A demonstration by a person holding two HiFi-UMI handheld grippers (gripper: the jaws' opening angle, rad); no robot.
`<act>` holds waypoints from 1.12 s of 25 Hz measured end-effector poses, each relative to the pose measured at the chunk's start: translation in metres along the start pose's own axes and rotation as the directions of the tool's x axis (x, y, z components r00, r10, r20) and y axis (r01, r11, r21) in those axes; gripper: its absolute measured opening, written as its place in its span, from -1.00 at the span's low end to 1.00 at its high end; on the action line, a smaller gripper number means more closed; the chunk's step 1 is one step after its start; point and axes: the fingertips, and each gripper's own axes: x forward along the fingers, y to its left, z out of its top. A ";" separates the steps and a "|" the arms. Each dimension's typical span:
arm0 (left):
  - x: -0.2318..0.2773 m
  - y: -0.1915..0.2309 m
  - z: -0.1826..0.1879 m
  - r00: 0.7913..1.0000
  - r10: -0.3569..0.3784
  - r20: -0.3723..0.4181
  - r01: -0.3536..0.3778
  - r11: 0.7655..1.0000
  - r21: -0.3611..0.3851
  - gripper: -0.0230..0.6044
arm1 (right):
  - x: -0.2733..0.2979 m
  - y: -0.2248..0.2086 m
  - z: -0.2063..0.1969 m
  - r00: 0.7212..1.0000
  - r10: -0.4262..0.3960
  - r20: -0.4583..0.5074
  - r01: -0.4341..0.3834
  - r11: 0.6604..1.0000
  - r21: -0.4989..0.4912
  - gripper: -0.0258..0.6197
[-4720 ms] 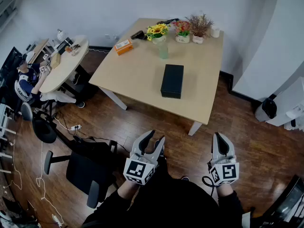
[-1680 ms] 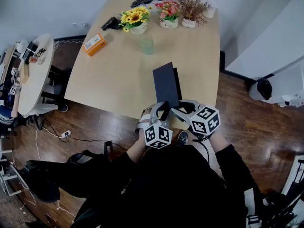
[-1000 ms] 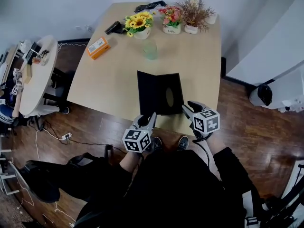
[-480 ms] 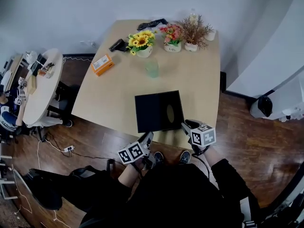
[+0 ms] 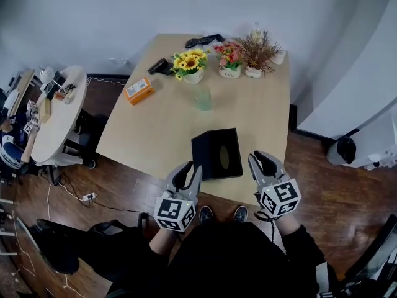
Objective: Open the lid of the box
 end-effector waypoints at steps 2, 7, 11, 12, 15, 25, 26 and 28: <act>0.003 -0.016 0.030 0.998 0.001 0.056 -0.008 0.991 0.131 -0.67 | -0.010 0.011 0.037 0.994 -0.010 0.110 0.017 0.998 -0.066 -0.73; -0.009 -0.053 0.079 0.972 -0.071 0.225 -0.017 0.930 0.367 -0.70 | -0.034 0.040 0.092 0.957 0.016 0.288 0.042 0.981 -0.191 -0.73; -0.013 -0.069 0.085 0.965 -0.099 0.242 0.016 0.946 0.325 -0.70 | -0.044 0.054 0.103 0.940 0.047 0.338 0.036 0.971 -0.235 -0.73; -0.013 -0.070 0.085 0.963 -0.099 0.250 0.022 0.955 0.296 -0.70 | -0.045 0.056 0.102 0.938 0.052 0.341 0.029 0.973 -0.228 -0.73; -0.012 -0.071 0.079 0.965 -0.103 0.241 0.034 0.961 0.275 -0.70 | -0.043 0.058 0.096 0.944 0.063 0.323 0.016 0.971 -0.237 -0.75; -0.015 -0.063 0.079 0.966 -0.086 0.242 0.022 0.967 0.254 -0.70 | -0.037 0.072 0.092 0.944 0.104 0.313 -0.020 0.965 -0.263 -0.90; -0.016 -0.062 0.079 0.965 -0.089 0.248 0.020 0.963 0.267 -0.70 | -0.036 0.073 0.092 0.942 0.110 0.317 -0.024 0.964 -0.263 -0.91; -0.016 -0.062 0.078 0.965 -0.094 0.246 0.016 0.953 0.303 -0.70 | -0.035 0.075 0.091 0.940 0.115 0.320 -0.025 0.961 -0.274 -0.91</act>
